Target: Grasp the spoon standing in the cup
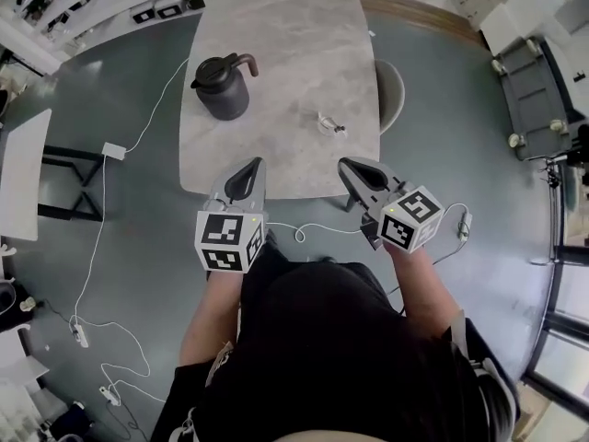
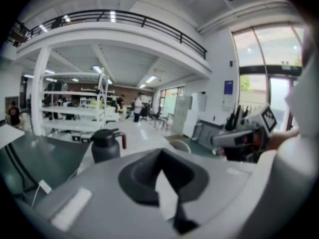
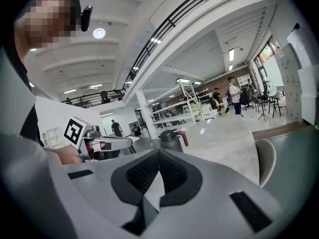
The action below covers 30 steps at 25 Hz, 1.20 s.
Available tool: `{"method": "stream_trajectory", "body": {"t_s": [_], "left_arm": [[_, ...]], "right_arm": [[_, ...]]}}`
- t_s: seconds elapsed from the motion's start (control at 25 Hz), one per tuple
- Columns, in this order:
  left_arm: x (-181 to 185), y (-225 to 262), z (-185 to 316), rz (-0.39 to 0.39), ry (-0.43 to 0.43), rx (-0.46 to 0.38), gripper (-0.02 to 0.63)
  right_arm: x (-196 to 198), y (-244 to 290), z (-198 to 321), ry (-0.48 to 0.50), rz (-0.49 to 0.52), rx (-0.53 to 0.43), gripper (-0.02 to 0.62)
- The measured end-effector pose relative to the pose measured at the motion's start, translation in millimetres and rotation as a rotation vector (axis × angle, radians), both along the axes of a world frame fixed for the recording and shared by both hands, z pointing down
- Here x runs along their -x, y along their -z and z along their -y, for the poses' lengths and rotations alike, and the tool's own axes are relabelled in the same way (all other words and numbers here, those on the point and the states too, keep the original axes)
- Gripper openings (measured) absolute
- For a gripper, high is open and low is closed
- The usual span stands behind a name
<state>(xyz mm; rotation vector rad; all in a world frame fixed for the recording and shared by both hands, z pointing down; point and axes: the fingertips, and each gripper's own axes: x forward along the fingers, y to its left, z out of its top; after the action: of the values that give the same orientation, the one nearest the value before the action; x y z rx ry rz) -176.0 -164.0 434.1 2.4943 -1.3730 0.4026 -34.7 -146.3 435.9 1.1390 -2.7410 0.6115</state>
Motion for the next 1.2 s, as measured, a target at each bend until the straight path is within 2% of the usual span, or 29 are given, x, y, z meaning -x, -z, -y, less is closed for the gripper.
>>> {"method": "stream_trajectory", "body": {"t_s": [0.2,0.4,0.64,0.76,0.92,1.2], "left_arm": [[23.1,5.1,52.0,-0.027,-0.12,-0.017,0.009],[29.6,2.1,77.5,-0.029,-0.213,0.0,0.009],[2.5,-8.3,90.5,-0.026,-0.29,0.023,0.012],[-23.7,-15.5,95.8,0.002,-0.334,0.026,0.015],[-60.2,-24.7,107.6,0.035,-0.352,0.054,0.029],[-118.6,-46.0,119.7,0.126,-0.423,0.102,0.091]], "right_arm": [[39.7,2.2,33.1,-0.099,-0.015,0.016,-0.005],[57.0,0.1,34.6,-0.17,-0.018,0.049,-0.005],[20.8,-3.2,45.0,-0.283,-0.007,0.064,-0.005],[6.4,-6.2,54.1,-0.275,-0.006,0.064,-0.005],[-19.2,-1.2,71.5,-0.252,0.004,0.047,-0.005],[-77.5,-9.7,96.1,-0.275,0.057,0.048,-0.005]]}}
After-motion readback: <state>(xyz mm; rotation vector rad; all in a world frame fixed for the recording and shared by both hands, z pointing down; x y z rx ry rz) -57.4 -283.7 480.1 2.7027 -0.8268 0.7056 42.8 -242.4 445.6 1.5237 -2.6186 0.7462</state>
